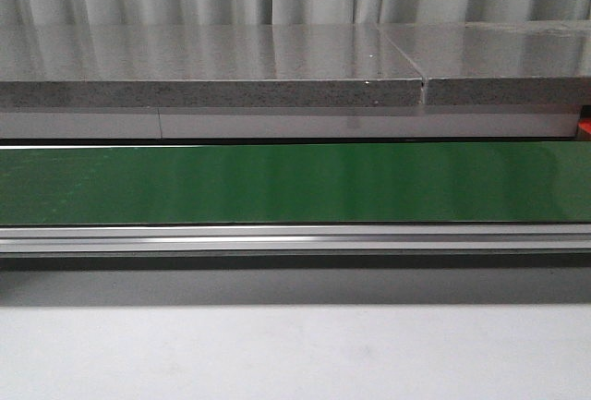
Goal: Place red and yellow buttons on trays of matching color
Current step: 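Grasp a red button from the cluster with the left gripper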
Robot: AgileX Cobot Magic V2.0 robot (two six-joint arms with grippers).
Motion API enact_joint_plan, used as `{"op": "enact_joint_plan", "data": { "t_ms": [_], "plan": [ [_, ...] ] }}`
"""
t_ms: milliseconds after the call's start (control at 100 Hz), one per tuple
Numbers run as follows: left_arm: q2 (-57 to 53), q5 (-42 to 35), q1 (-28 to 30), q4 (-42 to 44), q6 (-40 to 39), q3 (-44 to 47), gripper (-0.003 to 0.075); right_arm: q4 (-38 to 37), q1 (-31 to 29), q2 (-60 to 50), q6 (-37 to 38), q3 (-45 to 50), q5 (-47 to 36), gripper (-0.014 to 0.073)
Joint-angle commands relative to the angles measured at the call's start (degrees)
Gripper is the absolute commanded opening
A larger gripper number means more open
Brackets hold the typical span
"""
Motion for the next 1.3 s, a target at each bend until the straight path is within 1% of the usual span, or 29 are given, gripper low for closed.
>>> {"op": "enact_joint_plan", "data": {
  "t_ms": [0, 50, 100, 270, 360, 540, 600, 660, 770, 1030, 1100, 1220, 1290],
  "plan": [
    [-2.08, -1.99, 0.05, -0.55, -0.29, -2.52, 0.0479, 0.38, 0.04, 0.29, -0.39, -1.3, -3.83, -0.0106],
    [-2.08, -2.22, 0.05, -0.55, -0.29, -2.52, 0.0466, 0.38, 0.04, 0.29, -0.39, -1.3, -3.83, -0.0106],
    [-2.08, -2.22, 0.05, -0.55, -0.29, -2.56, 0.0434, 0.38, 0.04, 0.29, -0.39, -1.3, -3.83, -0.0106],
    [-2.18, -1.96, 0.05, -0.43, 0.36, -2.66, 0.0252, 0.38, 0.04, 0.29, -0.39, -1.3, -3.83, -0.0106],
    [-2.54, -1.75, 0.05, 0.37, 0.36, -2.66, 0.02, 0.38, 0.04, 0.29, -0.39, -1.3, -3.83, -0.0106],
    [-6.56, -0.96, 0.05, 1.47, 0.36, -2.66, 0.0195, 0.38, 0.04, 0.29, -0.39, -1.3, -3.83, -0.0106],
    [-8.52, 0.47, -0.05, 1.61, 0.49, -2.66, 0.0195, 0.38, 0.04, 0.29, -0.39, -1.3, -3.83, -0.0106],
    [-10.44, 2.34, -0.28, 1.61, 2.58, -2.66, 0.0195, 0.38, 0.04, 0.29, -0.39, -1.3, -3.83, -0.0106],
    [-14.1, 4.8, -1.98, 1.71, 3.85, -2.66, 0.0195, 0.38, 0.04, 0.29, -0.39, -1.3, -3.83, -0.0106],
    [-21.25, 6.65, -10.39, 1.84, 3.85, -2.55, 0.0195, 0.38, 0.04, 0.29, -0.39, -1.3, -3.83, -0.0106],
    [-22.36, 8.18, -12.86, 2.11, 3.85, -2.44, 0.0195, 0.38, 0.04, 0.29, -0.39, -1.3, -3.83, -0.0106],
    [-23.91, 9.02, -16.61, 2.11, 3.85, -0.33, 0.0195, 0.38, 0.04, 0.29, -0.39, -1.3, -3.83, -0.0106],
    [-24.17, 7.72, -18.57, 1.34, 3.85, 1.89, 0.0195, 0.38, 0.04, 0.29, -0.39, -1.3, -3.83, -0.0106]
  ]
}}
